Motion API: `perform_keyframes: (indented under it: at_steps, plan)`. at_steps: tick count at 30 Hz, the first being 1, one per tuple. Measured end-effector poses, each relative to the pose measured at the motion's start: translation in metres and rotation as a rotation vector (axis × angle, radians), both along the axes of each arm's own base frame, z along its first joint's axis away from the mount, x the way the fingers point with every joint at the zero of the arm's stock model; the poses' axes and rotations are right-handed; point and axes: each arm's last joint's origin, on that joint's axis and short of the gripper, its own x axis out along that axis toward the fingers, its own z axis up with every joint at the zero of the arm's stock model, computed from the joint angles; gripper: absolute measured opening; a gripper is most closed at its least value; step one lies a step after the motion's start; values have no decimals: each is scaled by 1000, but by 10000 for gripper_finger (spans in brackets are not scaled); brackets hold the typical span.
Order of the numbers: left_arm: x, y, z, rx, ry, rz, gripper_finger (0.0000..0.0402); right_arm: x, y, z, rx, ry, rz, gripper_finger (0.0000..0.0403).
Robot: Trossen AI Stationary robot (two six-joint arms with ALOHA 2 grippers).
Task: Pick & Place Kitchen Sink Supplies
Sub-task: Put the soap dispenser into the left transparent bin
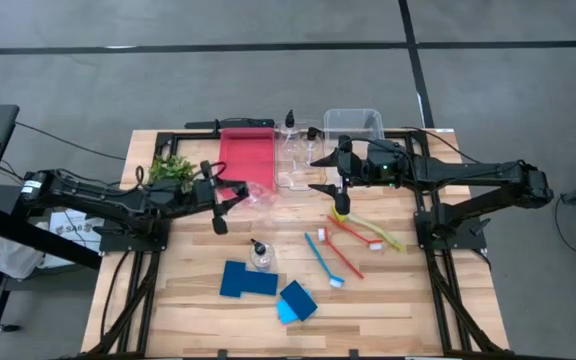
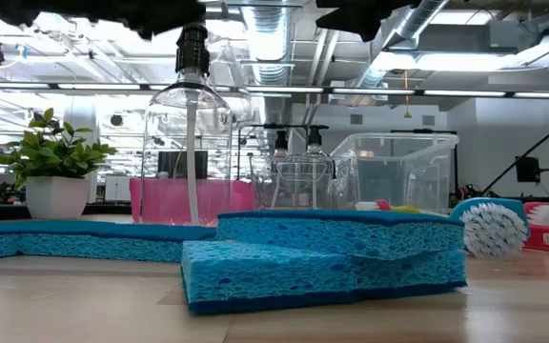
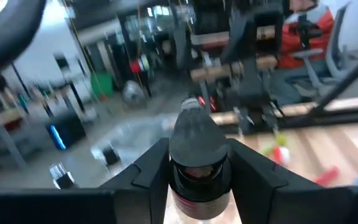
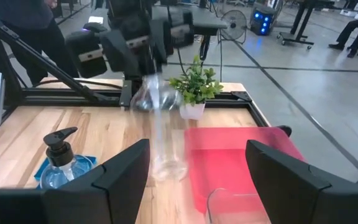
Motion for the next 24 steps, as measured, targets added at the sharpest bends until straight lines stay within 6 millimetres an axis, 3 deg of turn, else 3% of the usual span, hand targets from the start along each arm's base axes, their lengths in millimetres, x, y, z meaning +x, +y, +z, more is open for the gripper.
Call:
perform_keyframes:
  at_steps: [7, 13, 24]
  plan:
    - [6, 27, 9, 102, -105, 120, 133, -1, -3, -4, -6, 48, -72, 260]
    - [19, 58, 3, 71, -177, 66, 133, -2, -4, -7, -21, 74, -112, 260]
    - [68, 104, 6, -14, -158, 135, 133, -3, -7, -8, -56, 96, -159, 260]
